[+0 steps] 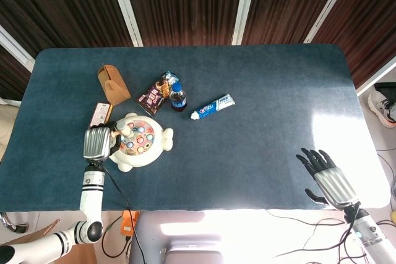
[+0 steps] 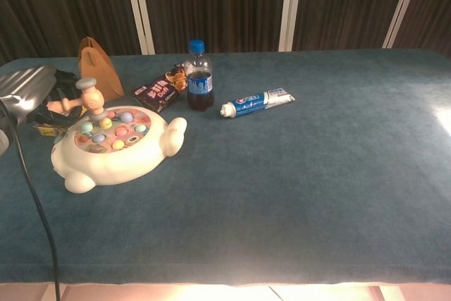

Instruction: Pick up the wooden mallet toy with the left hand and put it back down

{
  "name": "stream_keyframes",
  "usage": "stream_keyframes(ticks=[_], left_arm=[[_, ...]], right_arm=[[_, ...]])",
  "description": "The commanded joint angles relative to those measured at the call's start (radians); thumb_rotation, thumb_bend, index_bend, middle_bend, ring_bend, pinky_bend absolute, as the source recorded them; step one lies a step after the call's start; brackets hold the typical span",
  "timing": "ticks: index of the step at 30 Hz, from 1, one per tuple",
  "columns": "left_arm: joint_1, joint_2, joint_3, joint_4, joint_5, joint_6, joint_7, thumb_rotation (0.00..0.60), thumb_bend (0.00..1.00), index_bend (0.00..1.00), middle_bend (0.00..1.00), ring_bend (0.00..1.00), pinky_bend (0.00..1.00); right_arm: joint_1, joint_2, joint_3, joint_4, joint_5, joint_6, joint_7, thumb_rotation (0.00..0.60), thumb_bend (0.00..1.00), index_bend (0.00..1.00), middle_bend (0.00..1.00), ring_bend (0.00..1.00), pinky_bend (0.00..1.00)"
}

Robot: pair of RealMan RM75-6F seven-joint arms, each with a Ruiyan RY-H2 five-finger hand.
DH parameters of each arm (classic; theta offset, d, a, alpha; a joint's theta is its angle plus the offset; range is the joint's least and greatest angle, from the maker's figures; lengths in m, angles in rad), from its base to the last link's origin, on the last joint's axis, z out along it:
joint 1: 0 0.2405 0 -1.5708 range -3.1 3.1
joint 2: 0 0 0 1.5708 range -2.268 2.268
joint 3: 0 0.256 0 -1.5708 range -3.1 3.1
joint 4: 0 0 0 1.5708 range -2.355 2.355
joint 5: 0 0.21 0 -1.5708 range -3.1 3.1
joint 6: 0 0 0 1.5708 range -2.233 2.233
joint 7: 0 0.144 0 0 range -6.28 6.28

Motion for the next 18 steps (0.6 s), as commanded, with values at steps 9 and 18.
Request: stream_keyframes(ticks=[9, 18], left_arm=[[0.000, -0.009, 0.010, 0.030, -0.009, -0.020, 0.002, 0.600, 0.74, 0.69, 0.62, 0.51, 0.65], [0.000, -0.008, 0.016, 0.034, -0.023, -0.042, 0.014, 0.600, 0.74, 0.70, 0.62, 0.51, 0.65]], right_arm=[[-0.001, 0.003, 0.000, 0.001, -0.001, 0.000, 0.004, 0.600, 0.24, 0.00, 0.00, 0.00, 0.00], [0.000, 0.002, -0.001, 0.001, -0.001, -0.002, 0.002, 0.600, 0.24, 0.00, 0.00, 0.00, 0.00]])
